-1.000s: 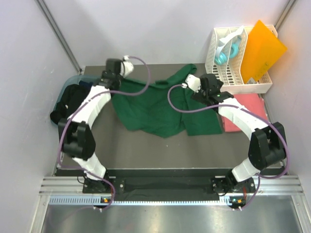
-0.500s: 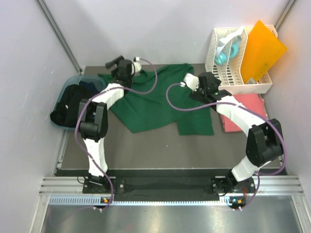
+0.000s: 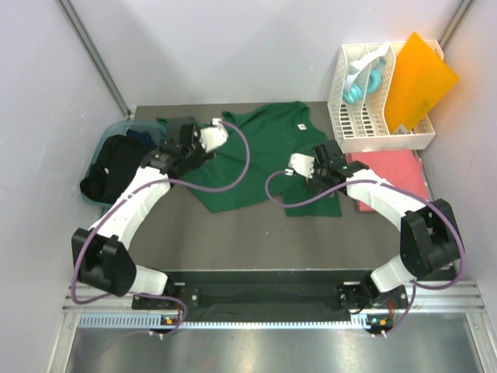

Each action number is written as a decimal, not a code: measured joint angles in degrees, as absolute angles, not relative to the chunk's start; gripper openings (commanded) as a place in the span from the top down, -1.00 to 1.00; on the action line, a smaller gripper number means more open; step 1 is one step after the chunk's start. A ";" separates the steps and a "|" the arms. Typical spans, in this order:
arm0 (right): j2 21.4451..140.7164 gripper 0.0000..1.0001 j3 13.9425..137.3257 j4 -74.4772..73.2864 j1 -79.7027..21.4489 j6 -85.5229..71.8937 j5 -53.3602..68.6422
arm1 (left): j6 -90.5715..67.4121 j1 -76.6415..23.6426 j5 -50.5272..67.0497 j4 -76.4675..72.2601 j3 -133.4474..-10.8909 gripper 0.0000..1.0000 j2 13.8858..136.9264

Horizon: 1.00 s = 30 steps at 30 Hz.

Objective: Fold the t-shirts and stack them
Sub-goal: Flatten out the tshirt

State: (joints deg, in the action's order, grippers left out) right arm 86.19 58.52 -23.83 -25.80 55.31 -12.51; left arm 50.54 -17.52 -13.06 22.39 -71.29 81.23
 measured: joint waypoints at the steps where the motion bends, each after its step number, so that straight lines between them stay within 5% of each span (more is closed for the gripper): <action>1: 86.21 -0.76 58.30 -24.12 -26.11 55.46 -12.32 | 49.82 -18.20 -11.77 23.57 -69.65 -0.65 80.07; 10: 88.71 -0.75 58.17 -21.39 -27.35 55.99 -13.41 | 42.39 -29.21 -5.43 33.23 -55.94 -0.62 79.92; 30: 89.45 -0.77 60.12 -19.46 -26.83 56.34 -15.53 | 30.11 -32.84 -8.05 31.68 -50.48 -0.57 86.17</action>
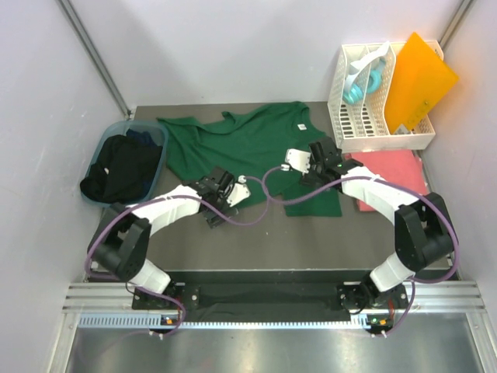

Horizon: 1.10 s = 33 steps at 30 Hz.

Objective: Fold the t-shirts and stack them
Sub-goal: Flatten out the tshirt

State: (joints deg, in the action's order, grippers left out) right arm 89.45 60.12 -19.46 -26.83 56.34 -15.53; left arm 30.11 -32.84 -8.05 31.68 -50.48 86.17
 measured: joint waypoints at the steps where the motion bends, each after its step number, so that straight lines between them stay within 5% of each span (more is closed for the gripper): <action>1: 89.43 -0.76 60.12 -19.49 -26.83 56.21 -15.51 | 29.85 -32.88 -8.71 31.42 -50.87 -0.56 87.55; 7: 89.21 -0.76 60.12 -19.57 -26.83 55.33 -15.42 | 28.69 -33.58 -12.67 28.36 -52.45 -0.41 91.96; 11: 89.01 -0.76 60.12 -19.57 -26.83 55.24 -15.38 | 28.23 -33.91 -15.68 26.39 -54.06 -0.10 94.32; 15: 88.88 -0.76 60.10 -19.49 -26.79 55.22 -15.35 | 27.90 -33.95 -17.47 25.43 -55.00 1.00 96.09; 25: 88.88 -0.76 59.99 -19.29 -24.84 55.22 -15.46 | 38.04 -33.87 -21.30 27.00 -61.43 1.00 95.31; 33: 89.23 -0.77 60.18 -19.35 -24.18 53.30 -12.27 | 51.96 -31.88 -20.91 28.21 -77.87 1.00 91.05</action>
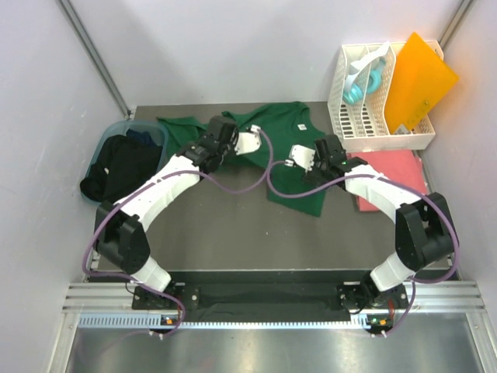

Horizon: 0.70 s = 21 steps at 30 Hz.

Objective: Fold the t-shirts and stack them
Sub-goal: Flatten out the tshirt

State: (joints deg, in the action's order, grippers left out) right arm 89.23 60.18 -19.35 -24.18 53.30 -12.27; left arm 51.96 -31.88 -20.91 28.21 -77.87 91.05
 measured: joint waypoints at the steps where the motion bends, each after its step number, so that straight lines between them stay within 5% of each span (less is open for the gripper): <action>1: 89.65 -0.77 60.49 -20.08 -24.18 53.30 -11.53 | 52.88 -31.77 -20.91 27.49 -79.02 1.00 90.78; 21: 87.83 -0.70 52.38 -31.27 -31.35 64.40 -2.55 | 60.14 -32.23 -23.49 17.91 -78.46 1.00 95.57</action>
